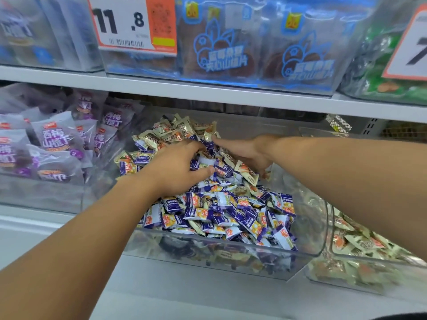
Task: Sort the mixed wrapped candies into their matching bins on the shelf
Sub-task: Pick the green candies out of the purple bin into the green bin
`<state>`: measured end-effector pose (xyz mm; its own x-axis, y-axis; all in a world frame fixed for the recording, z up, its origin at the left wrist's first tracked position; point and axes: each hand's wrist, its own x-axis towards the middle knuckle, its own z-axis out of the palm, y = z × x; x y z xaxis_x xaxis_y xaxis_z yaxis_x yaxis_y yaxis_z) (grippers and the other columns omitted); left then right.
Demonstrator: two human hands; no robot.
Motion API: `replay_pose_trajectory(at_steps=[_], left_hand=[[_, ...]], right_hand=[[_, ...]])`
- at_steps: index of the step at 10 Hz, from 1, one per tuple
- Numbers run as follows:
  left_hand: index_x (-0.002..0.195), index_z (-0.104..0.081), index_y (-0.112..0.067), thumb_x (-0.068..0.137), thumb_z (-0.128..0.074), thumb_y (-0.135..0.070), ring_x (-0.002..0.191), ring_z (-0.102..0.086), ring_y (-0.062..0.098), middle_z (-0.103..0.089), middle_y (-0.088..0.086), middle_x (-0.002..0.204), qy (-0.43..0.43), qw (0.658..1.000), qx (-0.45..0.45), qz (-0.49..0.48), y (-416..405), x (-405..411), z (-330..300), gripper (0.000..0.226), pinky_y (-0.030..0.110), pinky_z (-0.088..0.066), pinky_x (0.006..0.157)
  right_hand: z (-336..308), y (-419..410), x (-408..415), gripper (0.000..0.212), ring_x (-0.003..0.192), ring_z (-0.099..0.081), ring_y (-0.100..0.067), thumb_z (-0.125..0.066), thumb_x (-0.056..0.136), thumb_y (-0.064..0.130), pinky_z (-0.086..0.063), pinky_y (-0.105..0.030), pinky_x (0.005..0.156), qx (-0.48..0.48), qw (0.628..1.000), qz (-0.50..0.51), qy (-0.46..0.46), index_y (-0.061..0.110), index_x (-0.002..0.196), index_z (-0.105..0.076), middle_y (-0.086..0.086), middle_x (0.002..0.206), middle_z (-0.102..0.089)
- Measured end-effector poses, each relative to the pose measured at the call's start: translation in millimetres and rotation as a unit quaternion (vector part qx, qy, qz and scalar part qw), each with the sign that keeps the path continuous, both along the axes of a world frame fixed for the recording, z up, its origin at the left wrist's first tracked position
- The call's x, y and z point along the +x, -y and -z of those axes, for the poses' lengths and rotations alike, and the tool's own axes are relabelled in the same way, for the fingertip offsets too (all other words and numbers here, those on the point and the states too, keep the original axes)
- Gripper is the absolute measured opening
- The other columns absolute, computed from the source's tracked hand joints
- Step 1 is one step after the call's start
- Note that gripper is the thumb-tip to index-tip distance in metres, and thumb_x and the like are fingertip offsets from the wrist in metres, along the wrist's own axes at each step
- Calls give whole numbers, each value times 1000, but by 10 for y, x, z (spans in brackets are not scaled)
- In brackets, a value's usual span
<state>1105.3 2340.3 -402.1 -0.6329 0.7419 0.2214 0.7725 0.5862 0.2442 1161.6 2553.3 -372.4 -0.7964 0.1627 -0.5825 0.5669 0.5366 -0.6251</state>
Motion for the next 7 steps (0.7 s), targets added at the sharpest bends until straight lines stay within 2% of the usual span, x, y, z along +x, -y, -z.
replay_pose_trajectory(at_steps=[1, 2, 3, 4, 5, 6, 7], left_hand=[[142, -45, -22, 89, -52, -62, 119, -53, 22, -55, 4, 135, 5, 1000, 7, -1, 3, 15, 3, 67, 42, -44, 101], [142, -45, -24, 88, -47, -68, 120, -52, 23, -53, 4, 136, 13, 1000, 9, 1, 9, 24, -13, 70, 44, -42, 103], [144, -43, -25, 81, -38, -71, 124, -48, 23, -50, 4, 140, 30, 999, 17, 10, 27, 61, -54, 78, 44, -41, 104], [141, -45, -27, 77, -30, -65, 122, -46, 21, -50, 4, 138, 67, 995, 75, 24, 27, 124, -124, 76, 43, -40, 100], [132, -51, -25, 78, -31, -60, 107, -46, 19, -53, 1, 117, 57, 991, 113, 50, -18, 195, -175, 68, 38, -39, 88], [123, -55, -25, 78, -44, -57, 98, -48, 15, -55, -5, 106, 54, 990, 105, 71, -63, 300, -202, 56, 31, -35, 79], [114, -56, -33, 74, -58, -48, 89, -58, 10, -63, -9, 103, 89, 988, 97, 75, -82, 363, -213, 43, 31, -42, 75]], right_hand=[[31, 4, -77, 80, 129, -55, -28, -41, 85, 80, -48, -43, 99, -30, 998, 30, -35, 24, 139, -54, -5, 144, -54], [26, 60, -137, 87, 120, -61, -27, -40, 74, 90, -52, -45, 96, -50, 999, -7, 1, 29, 133, -59, -3, 137, -61], [-90, 142, -80, 96, 136, -45, -28, -33, 69, 95, -37, -53, 111, -31, 999, -33, 1, 35, 143, -49, -2, 153, -44], [-232, 188, 75, 100, 148, -23, -26, -26, 70, 96, -16, -57, 118, -15, 998, -44, -37, 42, 154, -24, 6, 163, -21], [-314, 213, 256, 99, 130, -41, -19, -24, 68, 99, -32, -54, 108, 33, 994, -105, -22, 40, 144, -47, 7, 155, -39], [-271, 249, 424, 98, 119, -55, -22, -24, 74, 93, -50, -52, 98, 95, 985, -130, -64, 28, 144, -49, 0, 147, -49], [-316, 242, 606, 82, 129, -51, -25, -25, 88, 81, -56, -48, 92, 116, 979, -131, -100, 27, 147, -46, 0, 150, -46]])
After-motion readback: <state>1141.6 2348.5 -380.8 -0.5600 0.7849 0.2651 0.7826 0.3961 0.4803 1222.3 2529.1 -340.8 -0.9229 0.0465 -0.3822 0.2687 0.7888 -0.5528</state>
